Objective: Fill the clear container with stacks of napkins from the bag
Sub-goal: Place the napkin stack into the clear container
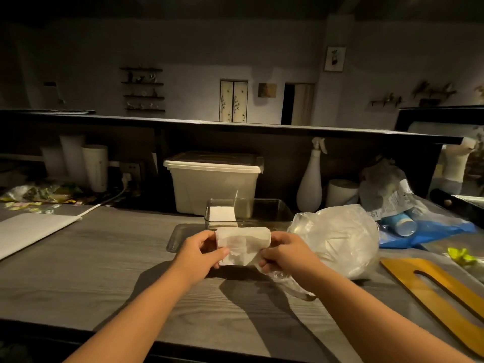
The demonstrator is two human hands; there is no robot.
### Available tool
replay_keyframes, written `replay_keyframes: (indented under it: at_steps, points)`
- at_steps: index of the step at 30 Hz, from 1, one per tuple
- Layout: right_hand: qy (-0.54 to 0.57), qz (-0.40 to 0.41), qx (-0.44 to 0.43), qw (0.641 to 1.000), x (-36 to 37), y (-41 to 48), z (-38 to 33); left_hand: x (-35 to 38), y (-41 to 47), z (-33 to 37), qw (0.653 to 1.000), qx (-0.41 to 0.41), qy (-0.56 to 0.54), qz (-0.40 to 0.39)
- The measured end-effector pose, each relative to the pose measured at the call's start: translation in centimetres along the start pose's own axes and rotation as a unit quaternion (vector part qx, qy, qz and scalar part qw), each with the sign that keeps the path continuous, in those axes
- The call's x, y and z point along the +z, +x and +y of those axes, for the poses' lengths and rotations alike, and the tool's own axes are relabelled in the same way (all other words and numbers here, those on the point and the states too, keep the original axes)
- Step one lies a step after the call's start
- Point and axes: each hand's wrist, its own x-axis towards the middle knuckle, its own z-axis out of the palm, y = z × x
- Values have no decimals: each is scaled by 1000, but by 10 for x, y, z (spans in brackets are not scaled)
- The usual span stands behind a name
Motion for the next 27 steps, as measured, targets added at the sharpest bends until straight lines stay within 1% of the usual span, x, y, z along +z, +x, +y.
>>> replay_keyframes:
  at_steps: [6, 8, 11, 18, 21, 24, 27]
  points:
    - [9, 10, -20, 1000, -10, 7, -38, -11, 18, 28, 1000, 25, -2, 18]
    - [6, 26, -28, 999, -12, 13, -48, -15, 30, 37, 999, 38, 6, 30]
    - [-16, 58, -43, 997, -14, 22, -59, -19, 46, 48, 999, 33, -2, 43]
    - [-34, 133, -65, 988, -24, 66, -79, -24, 84, 66, 996, -76, -36, -27]
    - [-19, 143, -44, 989, -26, 87, -85, -25, 97, 75, 993, -102, -12, -63]
    - [55, 155, -7, 986, -24, 106, -87, -23, 111, 81, 987, -136, 7, -90]
    - [90, 170, 43, 980, -21, 122, -83, -17, 122, 83, 973, -174, 70, -132]
